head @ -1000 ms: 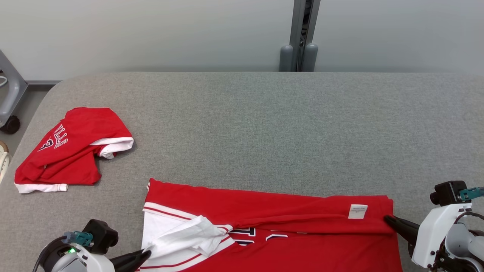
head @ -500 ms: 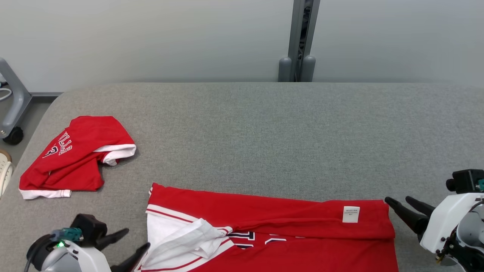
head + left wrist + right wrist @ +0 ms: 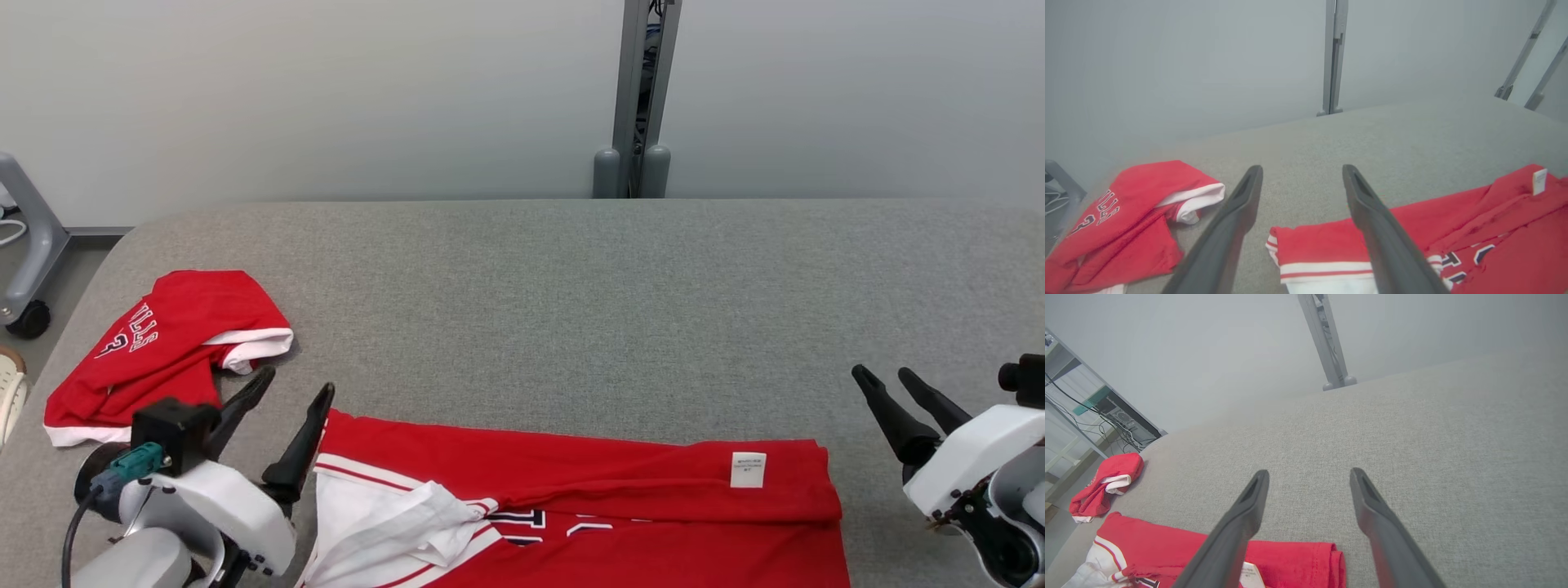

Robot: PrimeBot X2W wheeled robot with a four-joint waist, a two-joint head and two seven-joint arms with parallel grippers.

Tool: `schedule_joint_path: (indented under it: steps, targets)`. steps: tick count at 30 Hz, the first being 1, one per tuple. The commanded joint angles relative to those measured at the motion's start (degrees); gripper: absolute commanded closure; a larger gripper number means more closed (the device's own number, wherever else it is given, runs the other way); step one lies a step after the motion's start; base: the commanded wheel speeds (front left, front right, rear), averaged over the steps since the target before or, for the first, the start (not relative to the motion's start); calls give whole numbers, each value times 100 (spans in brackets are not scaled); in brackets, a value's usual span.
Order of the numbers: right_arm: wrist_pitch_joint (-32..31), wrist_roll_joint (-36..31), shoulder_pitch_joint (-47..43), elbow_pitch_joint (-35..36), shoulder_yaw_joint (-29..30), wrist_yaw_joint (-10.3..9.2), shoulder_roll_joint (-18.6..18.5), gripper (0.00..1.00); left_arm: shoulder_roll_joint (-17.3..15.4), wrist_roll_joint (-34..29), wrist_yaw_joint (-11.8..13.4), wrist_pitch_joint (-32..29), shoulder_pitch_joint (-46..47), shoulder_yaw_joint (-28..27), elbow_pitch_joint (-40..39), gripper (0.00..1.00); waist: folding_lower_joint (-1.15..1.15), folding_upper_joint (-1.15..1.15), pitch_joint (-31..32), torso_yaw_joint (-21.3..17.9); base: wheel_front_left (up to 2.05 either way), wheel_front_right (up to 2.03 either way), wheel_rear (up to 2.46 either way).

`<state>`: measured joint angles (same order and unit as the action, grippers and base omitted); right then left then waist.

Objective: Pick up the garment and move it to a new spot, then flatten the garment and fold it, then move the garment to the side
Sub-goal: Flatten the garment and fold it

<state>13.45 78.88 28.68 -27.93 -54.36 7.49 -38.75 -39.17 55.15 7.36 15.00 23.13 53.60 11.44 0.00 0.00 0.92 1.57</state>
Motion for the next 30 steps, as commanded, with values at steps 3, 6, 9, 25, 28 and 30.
schedule_joint_path:
  steps: [3, 6, 9, 25, 28, 30]
  targets:
    - [124, -108, -218, -94, 168, 1, 156, 0, 293, -589, 133, 17, -481, -724, -145, 0, 0, 0, 6, 0, 0, 0, 0]
    - [152, -176, -411, -201, 307, 1, 310, 0, 657, -1174, 147, 18, -912, -1448, -288, 0, 0, 0, 3, -6, 0, 0, 0]
    - [170, -191, -588, -246, 403, 1, 456, 0, 1048, -1748, 100, 19, -1343, -2161, -417, 0, 0, 0, -11, -4, 0, 0, 0]
    - [5, -155, -1120, -539, 328, 1, 715, 0, 3061, -3729, -1158, 21, -2648, -4742, -912, 0, 0, 0, -131, 21, 0, 0, 0]
    - [-107, -91, -1157, -521, 310, 1, 719, 0, 3249, -3931, -1357, 21, -2685, -4902, -810, 0, 0, 0, -155, 14, 0, 0, 0]
    - [-164, -24, -1168, -511, 333, 1, 720, 0, 3332, -4027, -1432, 21, -2675, -4967, -766, 0, 0, 0, -159, 15, 0, 0, 0]
